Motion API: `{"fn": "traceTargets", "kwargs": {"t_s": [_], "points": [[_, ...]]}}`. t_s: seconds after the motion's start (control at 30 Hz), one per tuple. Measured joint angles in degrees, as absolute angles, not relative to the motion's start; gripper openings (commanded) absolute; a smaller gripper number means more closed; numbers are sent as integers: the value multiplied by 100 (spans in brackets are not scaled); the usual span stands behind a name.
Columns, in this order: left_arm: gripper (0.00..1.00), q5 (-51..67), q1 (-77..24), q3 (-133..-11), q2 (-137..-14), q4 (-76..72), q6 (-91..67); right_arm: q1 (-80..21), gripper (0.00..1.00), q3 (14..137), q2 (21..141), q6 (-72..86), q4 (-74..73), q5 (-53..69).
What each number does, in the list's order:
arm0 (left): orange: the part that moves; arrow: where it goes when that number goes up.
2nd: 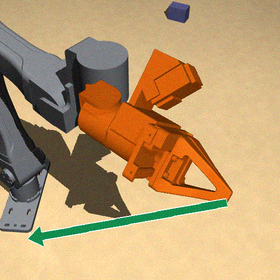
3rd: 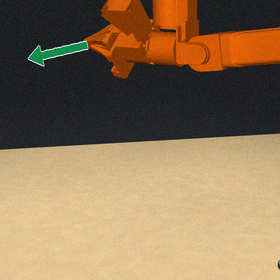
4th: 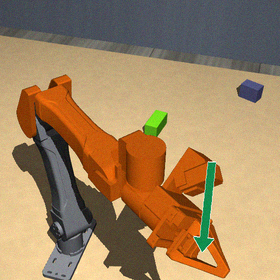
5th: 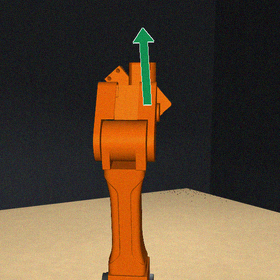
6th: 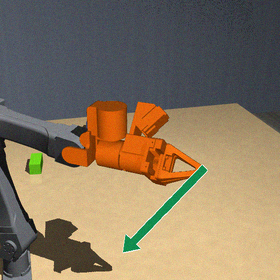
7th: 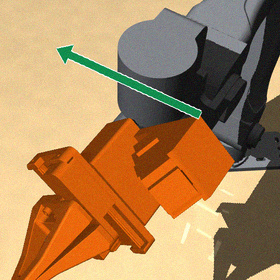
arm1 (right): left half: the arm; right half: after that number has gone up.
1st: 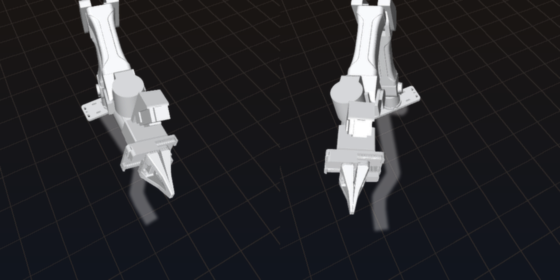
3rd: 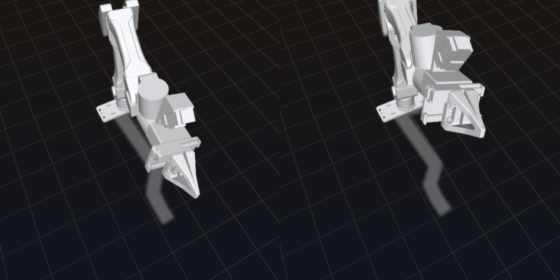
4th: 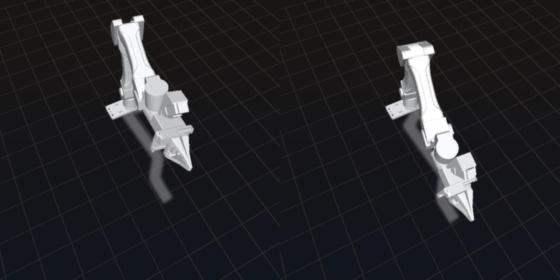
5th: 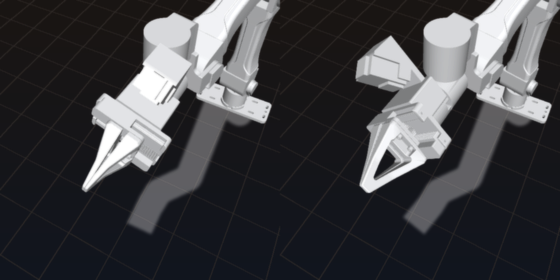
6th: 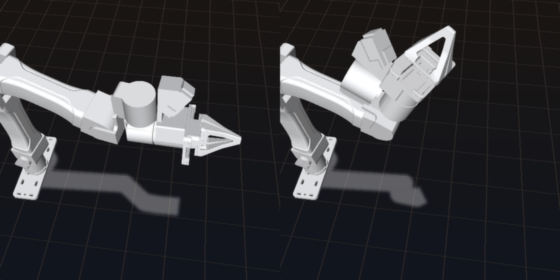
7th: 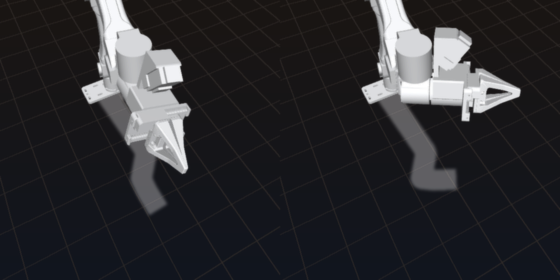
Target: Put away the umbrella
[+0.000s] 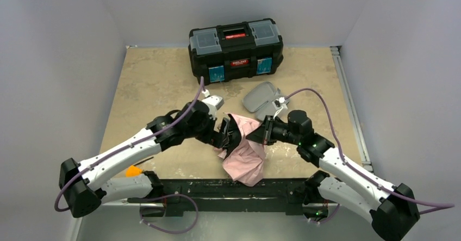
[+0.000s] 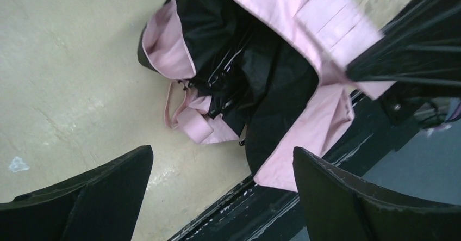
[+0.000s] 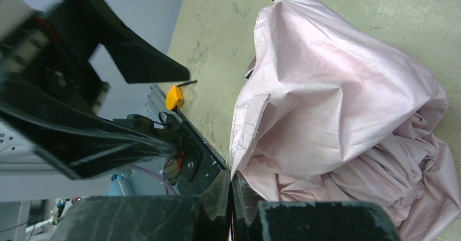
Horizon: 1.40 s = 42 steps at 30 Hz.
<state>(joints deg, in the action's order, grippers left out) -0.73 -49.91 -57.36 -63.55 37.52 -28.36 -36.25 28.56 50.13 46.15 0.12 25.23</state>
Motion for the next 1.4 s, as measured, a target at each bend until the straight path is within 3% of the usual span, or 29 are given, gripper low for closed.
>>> {"fn": "traceTargets", "kwargs": {"t_s": [0.2, 0.67, 0.73, 0.77, 0.8, 0.83, 0.87, 1.13, 1.4], "points": [[100, 126, -5317, -4958, -6862, 3166, -2536, -3623, 0, 2633, 4580, 4803, 23, 2349], [100, -126, -5758, -5315, -9030, 1931, -1656, -3339, 0, 2130, 4152, 4969, -60, 2346], [91, -113, -5712, -5363, -9242, 1761, -1559, -3267, 0, 2130, 4174, 4923, -233, 2318], [79, -86, -5693, -5380, -9317, 1691, -1535, -3242, 0, 2130, 4174, 4901, -311, 2316], [56, -69, -5664, -5393, -9395, 1597, -1516, -3227, 0, 2130, 4174, 4901, -342, 2342], [24, 5, -5621, -5426, -9507, 1492, -1476, -3227, 0, 2147, 4174, 4897, -344, 2357], [2, 60, -5590, -5457, -9583, 1426, -1476, -3225, 0, 2176, 4165, 4886, -342, 2375], [0, 644, -5465, -5798, -9620, 1549, -1382, -2987, 0, 2502, 4123, 4613, -486, 2392], [0, 2067, -4873, -5808, -8128, 2550, -1389, -2871, 0, 3089, 3809, 3992, -1041, 2390]]}}
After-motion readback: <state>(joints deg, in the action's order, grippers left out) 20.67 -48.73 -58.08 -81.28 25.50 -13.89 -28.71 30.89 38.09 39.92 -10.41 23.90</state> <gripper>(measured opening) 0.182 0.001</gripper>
